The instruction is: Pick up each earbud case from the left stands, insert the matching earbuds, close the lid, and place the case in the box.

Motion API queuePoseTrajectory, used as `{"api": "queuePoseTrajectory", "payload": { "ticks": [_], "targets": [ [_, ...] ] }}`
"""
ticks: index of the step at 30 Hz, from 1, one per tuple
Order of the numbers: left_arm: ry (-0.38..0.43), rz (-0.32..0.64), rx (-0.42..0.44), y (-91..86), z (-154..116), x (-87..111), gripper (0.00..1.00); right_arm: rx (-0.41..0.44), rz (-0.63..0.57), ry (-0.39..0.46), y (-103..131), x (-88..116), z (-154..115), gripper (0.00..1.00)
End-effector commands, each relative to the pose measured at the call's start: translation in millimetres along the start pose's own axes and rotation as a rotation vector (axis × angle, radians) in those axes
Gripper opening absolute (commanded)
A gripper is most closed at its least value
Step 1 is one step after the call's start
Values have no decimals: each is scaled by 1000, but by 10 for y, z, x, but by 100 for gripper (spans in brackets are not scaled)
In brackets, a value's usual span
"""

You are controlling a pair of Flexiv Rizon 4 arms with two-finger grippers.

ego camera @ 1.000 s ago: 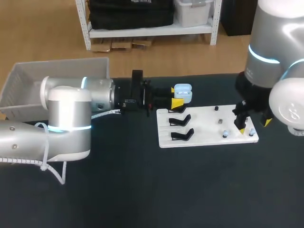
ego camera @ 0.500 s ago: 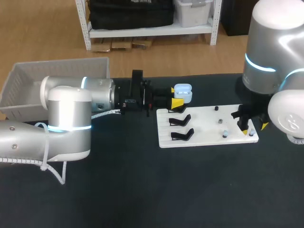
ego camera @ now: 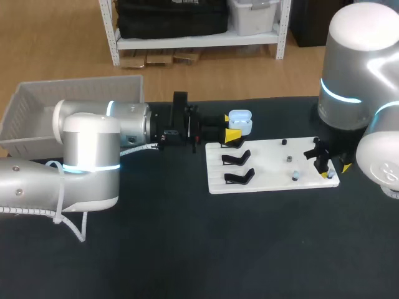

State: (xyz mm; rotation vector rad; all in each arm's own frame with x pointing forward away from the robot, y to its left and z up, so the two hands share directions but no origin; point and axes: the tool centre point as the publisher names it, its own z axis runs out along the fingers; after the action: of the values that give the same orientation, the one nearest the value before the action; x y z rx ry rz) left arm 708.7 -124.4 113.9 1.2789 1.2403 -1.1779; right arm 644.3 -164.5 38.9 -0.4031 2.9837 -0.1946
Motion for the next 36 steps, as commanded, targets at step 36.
{"api": "queuePoseTrajectory", "payload": {
  "ticks": [36],
  "targets": [
    [0, -1, 3, 16, 4, 5, 0, 40, 10, -50, -68, -8, 183, 25]
  ]
}}
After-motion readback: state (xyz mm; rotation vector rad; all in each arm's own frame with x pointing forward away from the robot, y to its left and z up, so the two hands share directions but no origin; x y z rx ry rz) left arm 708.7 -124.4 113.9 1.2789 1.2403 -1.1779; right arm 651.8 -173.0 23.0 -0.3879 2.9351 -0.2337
